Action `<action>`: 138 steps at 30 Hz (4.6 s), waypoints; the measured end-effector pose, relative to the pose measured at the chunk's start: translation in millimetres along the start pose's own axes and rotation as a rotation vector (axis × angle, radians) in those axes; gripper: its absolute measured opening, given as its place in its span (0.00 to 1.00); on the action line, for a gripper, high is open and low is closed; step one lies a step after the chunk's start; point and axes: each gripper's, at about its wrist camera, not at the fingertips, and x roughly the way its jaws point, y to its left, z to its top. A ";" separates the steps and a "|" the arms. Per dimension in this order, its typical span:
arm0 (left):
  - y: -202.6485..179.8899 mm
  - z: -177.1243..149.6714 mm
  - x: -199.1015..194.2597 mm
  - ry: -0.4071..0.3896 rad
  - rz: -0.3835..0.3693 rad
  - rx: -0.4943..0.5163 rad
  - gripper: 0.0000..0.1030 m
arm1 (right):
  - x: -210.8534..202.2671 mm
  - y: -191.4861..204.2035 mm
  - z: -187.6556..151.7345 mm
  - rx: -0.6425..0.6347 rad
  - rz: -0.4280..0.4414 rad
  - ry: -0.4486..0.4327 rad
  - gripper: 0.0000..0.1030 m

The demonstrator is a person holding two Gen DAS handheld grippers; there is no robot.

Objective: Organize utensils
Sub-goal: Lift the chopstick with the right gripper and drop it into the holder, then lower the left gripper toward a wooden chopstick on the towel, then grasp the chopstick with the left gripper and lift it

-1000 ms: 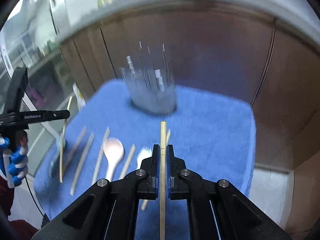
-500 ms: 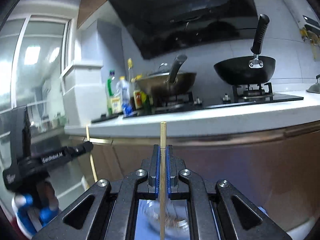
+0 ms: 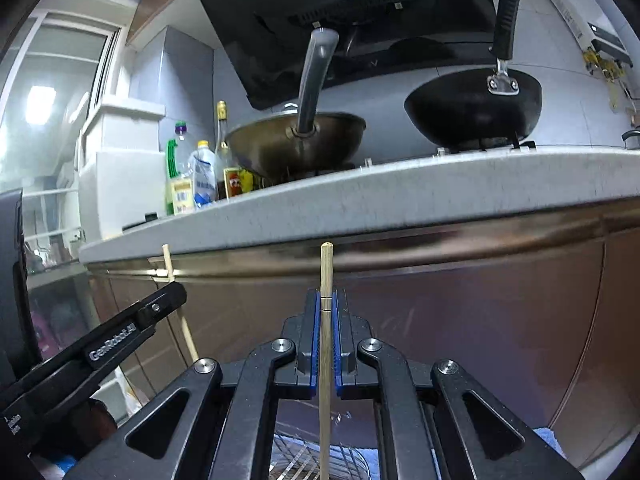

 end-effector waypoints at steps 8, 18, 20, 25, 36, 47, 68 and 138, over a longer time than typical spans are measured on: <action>6.7 -20.0 -3.5 0.057 -0.004 0.026 0.08 | -11.8 4.4 -26.0 -0.040 -0.008 0.046 0.31; 16.2 14.1 -71.5 0.054 0.015 0.110 0.27 | -67.2 -1.8 -8.0 -0.044 -0.052 0.053 0.33; 18.7 23.0 -88.6 0.063 0.022 0.126 0.27 | -80.1 -3.4 -0.6 -0.040 -0.057 0.052 0.33; 25.2 40.0 -132.0 0.116 0.018 0.154 0.27 | -129.4 -2.7 15.1 -0.050 -0.068 0.059 0.33; 69.1 52.6 -228.9 0.242 0.027 0.086 0.27 | -228.8 11.8 25.8 -0.058 -0.060 0.104 0.33; 83.5 10.1 -252.3 0.513 -0.050 0.027 0.27 | -271.5 19.3 11.2 -0.072 -0.035 0.238 0.27; 81.7 -127.4 -119.2 1.117 -0.063 -0.123 0.26 | -139.5 -9.4 -119.7 0.072 0.154 0.835 0.13; 60.0 -9.5 -133.5 0.692 -0.081 -0.050 0.04 | -134.5 35.9 -40.4 0.061 0.281 0.568 0.05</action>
